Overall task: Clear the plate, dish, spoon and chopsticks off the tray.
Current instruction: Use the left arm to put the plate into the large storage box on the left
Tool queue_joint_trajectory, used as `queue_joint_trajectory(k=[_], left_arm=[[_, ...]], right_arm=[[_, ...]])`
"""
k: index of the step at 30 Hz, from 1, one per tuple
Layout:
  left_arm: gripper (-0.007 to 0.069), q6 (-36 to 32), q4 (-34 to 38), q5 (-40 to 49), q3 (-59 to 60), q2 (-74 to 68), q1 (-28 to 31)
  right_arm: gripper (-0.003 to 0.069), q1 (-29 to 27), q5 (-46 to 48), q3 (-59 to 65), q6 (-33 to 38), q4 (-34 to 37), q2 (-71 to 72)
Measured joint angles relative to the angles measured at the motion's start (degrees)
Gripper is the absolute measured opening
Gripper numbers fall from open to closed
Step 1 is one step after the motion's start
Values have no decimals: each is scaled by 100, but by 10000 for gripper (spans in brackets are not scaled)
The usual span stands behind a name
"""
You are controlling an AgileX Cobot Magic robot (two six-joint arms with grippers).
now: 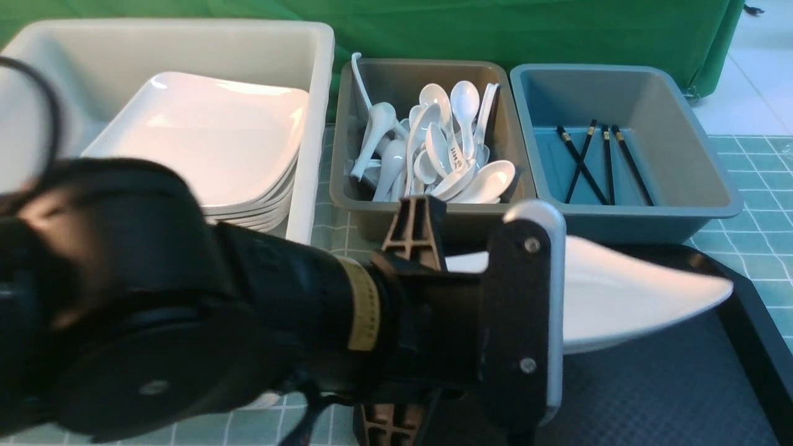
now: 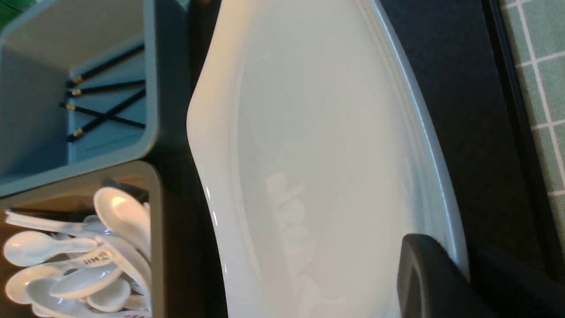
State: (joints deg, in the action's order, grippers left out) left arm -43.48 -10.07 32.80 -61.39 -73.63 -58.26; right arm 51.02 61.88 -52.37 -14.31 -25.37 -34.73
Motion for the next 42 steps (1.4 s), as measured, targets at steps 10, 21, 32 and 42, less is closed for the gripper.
queue_joint_trajectory(k=[10,21,32,42], left_arm=[[30,1007,-1706,146,-244,631,227],[30,1192,-2427,435,-462,668,2384],[30,808,-1974,-5,-462,-29,4525],[30,770,-1961,-474,-462,-1176,4607]], right_arm=[[139,0,-1028,-198,-39,-56,-32],[139,0,-1613,-759,272,-80,-960],[139,0,-1629,-770,542,-29,-1334],[142,0,-1494,-779,606,84,-1323]])
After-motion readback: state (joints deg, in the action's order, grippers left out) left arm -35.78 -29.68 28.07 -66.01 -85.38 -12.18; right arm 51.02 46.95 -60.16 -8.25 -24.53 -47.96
